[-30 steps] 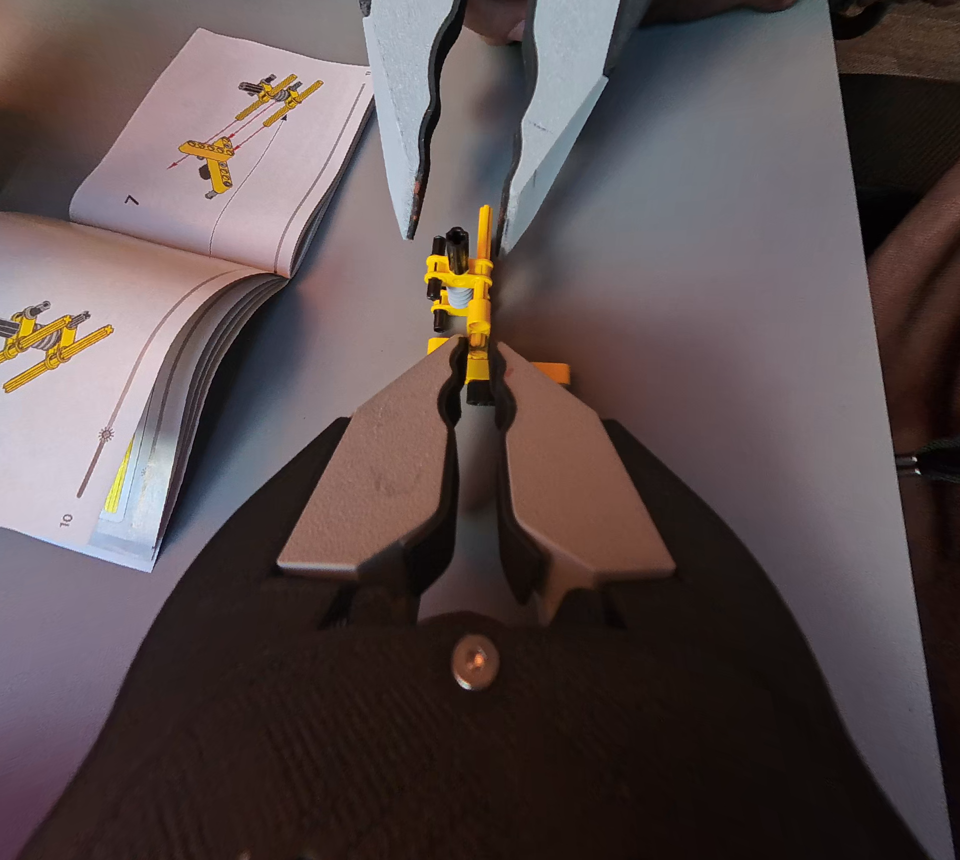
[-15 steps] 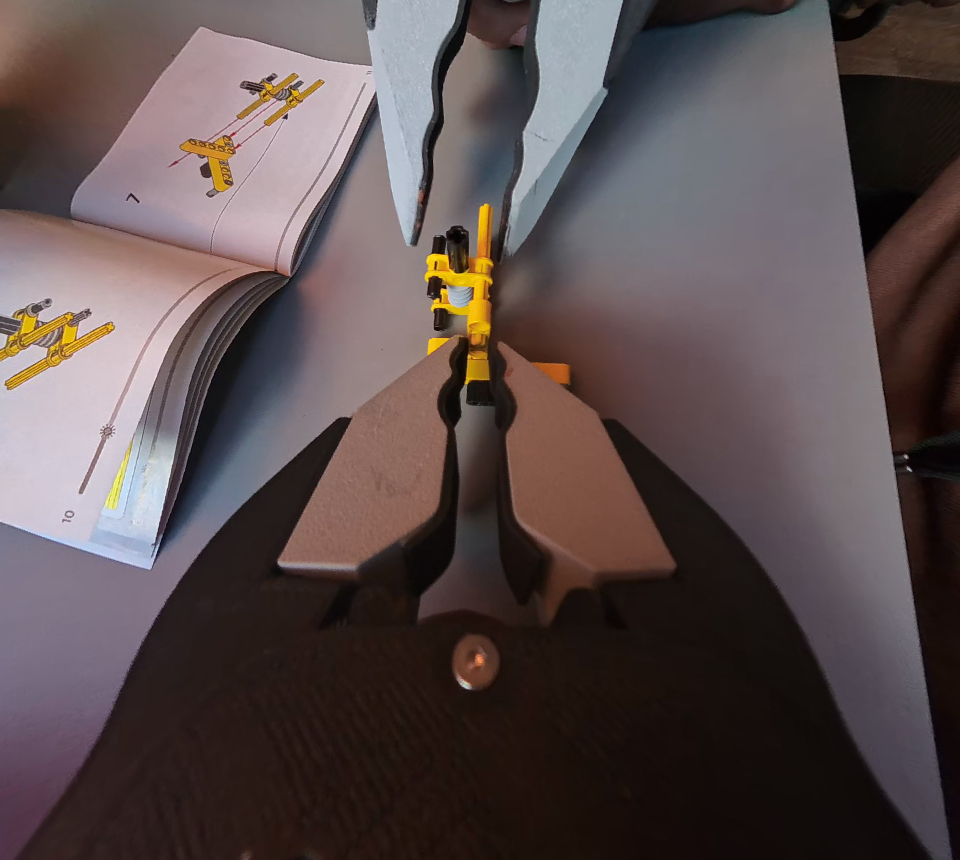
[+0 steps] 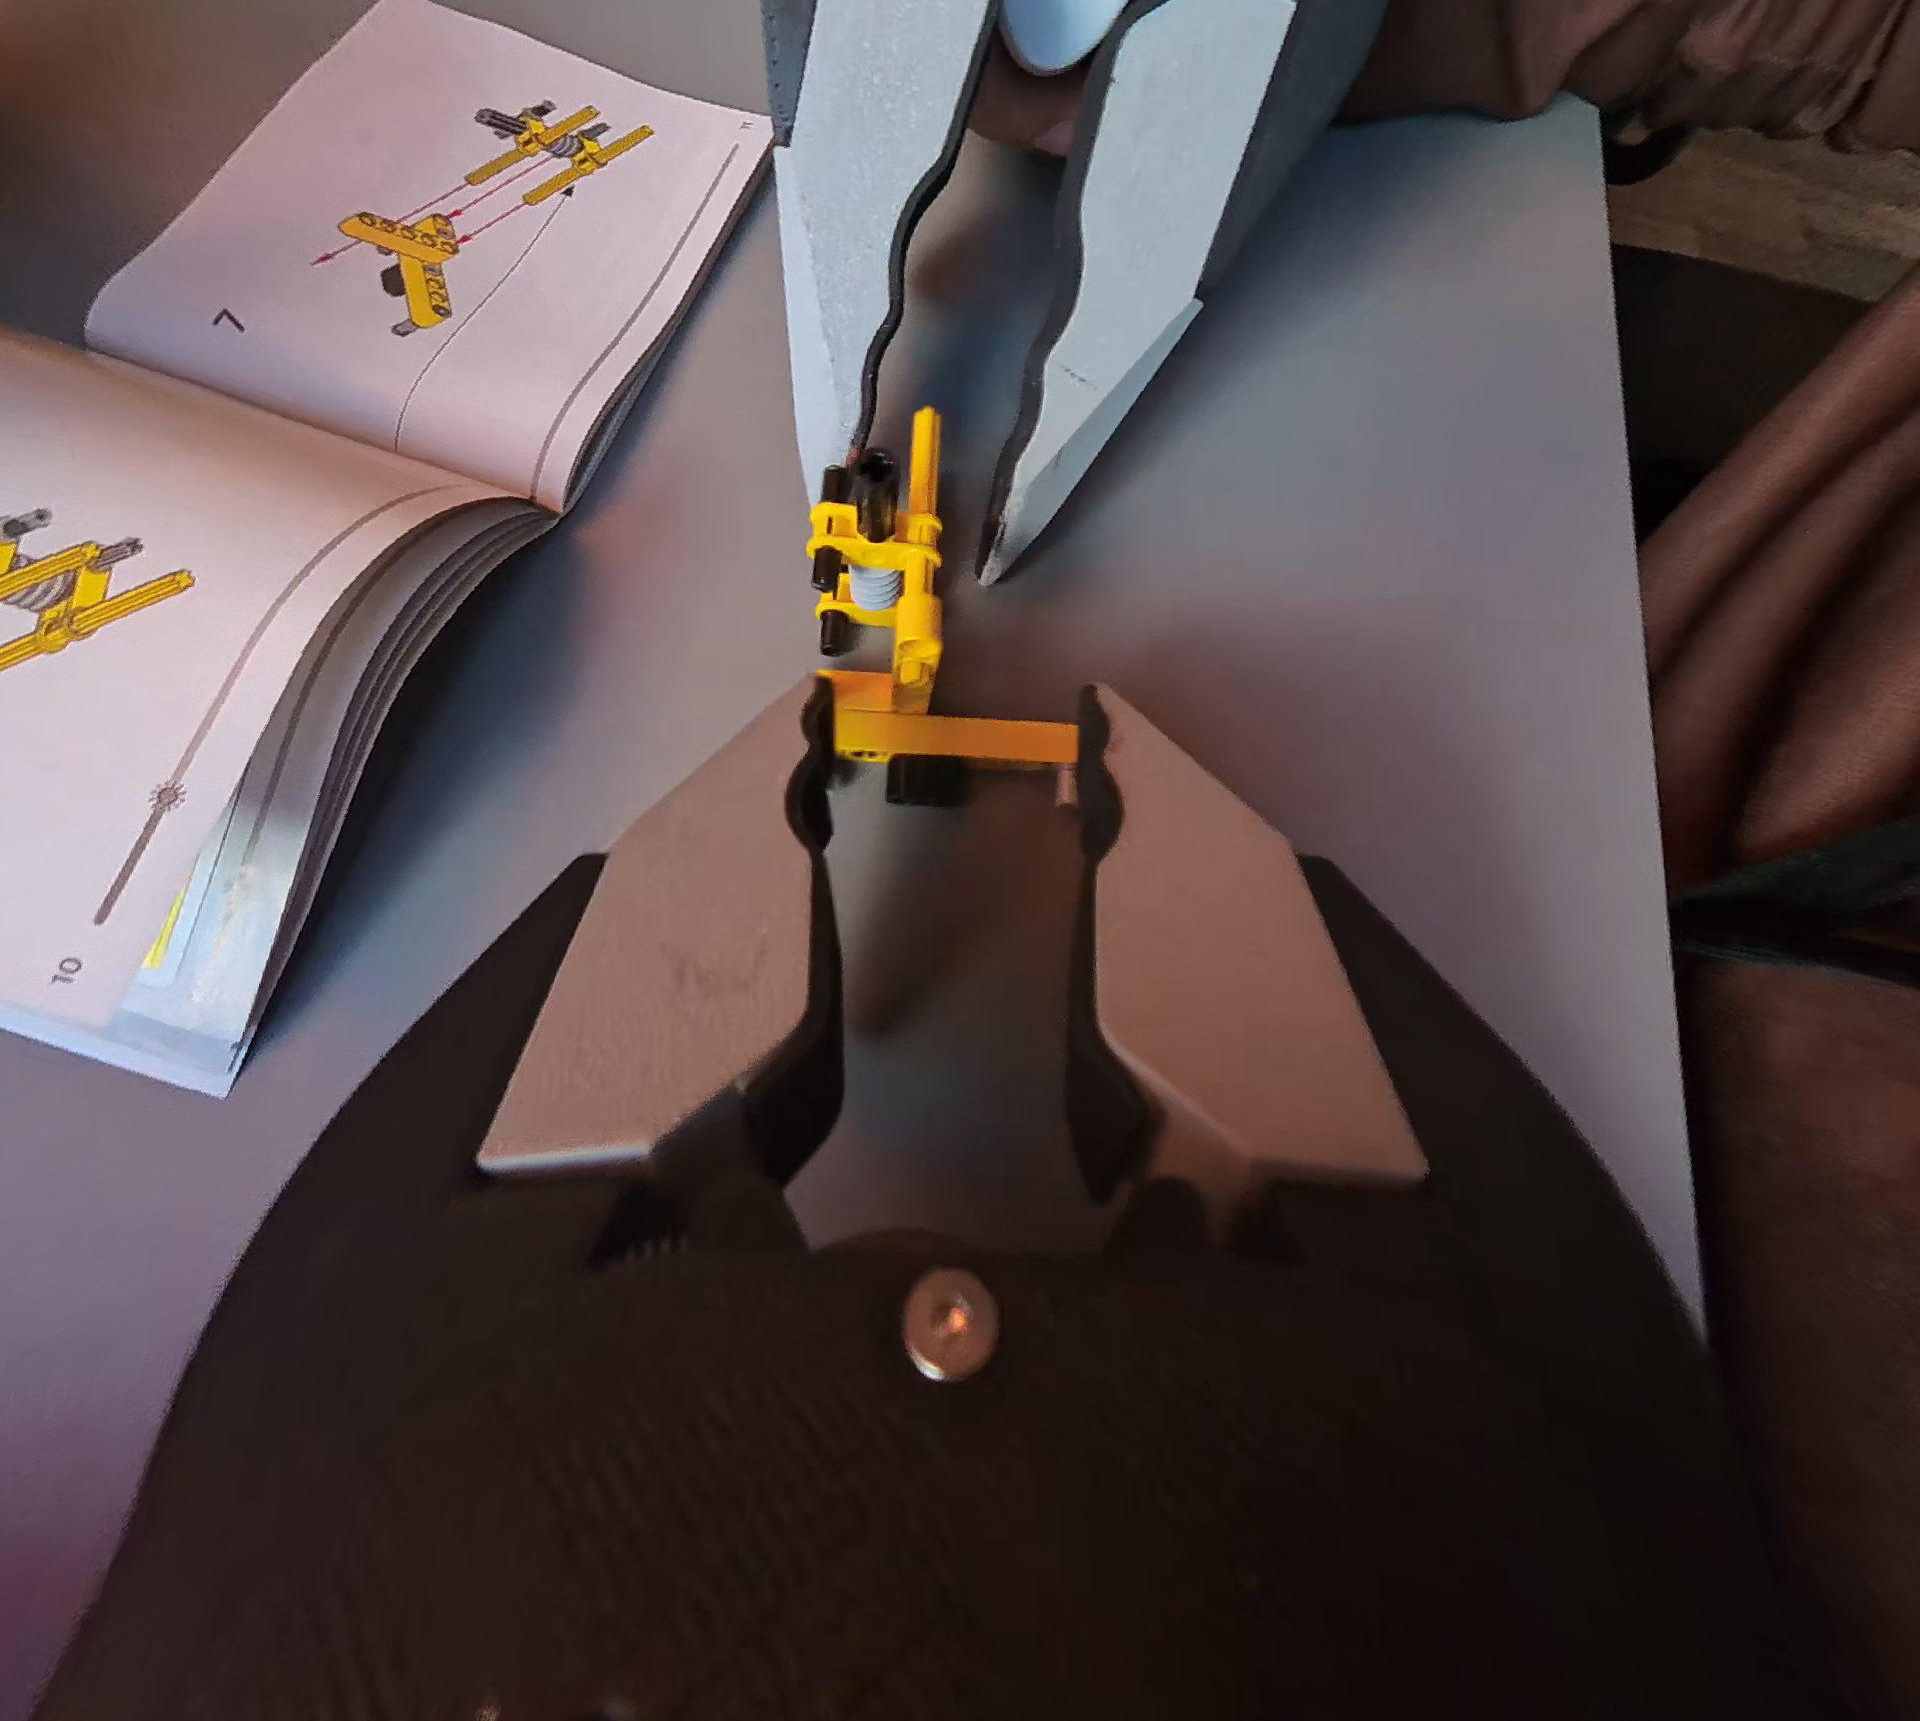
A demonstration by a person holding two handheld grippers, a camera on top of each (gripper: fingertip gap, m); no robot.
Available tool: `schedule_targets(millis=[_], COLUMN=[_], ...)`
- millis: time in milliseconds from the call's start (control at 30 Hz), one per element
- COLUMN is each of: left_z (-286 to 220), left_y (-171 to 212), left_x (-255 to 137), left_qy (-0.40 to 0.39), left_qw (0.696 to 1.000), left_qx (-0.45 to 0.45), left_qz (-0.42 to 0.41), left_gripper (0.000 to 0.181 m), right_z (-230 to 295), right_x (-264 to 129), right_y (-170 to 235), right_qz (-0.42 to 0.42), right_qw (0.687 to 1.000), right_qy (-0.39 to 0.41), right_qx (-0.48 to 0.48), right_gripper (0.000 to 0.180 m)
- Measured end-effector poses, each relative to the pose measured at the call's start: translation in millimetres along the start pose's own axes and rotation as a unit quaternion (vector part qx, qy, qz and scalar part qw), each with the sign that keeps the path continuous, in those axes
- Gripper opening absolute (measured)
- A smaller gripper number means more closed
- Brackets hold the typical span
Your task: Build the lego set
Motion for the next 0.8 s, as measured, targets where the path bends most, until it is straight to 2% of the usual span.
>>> schedule_targets(millis=[267, 500, 633, 800], left_z=[4, 7, 10, 10], left_y=[-6, 6, 7, 7], left_x=[-12, -4, -2, -2], left_qy=[0.000, -0.011, -0.003, -0.002], left_qw=[0.999, 0.999, 0.999, 0.999], left_qx=[-0.018, -0.027, -0.041, -0.042], left_qz=[-0.027, 0.016, 0.013, 0.012], left_gripper=[0.051, 0.046, 0.038, 0.036], right_z=[-2, -4, -4, -4], right_x=[0, 5, 6, 7], right_y=[-2, -3, -4, -4], right_qz=[-0.008, 0.000, 0.001, 0.001], right_qw=[1.000, 1.000, 1.000, 1.000], right_qy=[-0.002, -0.018, -0.022, -0.024], right_qx=[0.006, 0.018, 0.017, 0.019], right_gripper=[0.027, 0.026, 0.018, 0.018])
Point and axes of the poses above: each gripper's, where its closed fingertips meet, x out along the fingers, y out of its underside, z = x × y across the jaws, the point moved 6 cm from there along -x, back along the fingers, and after that the axes turned 1 degree about -z, right-handed, at the moved point
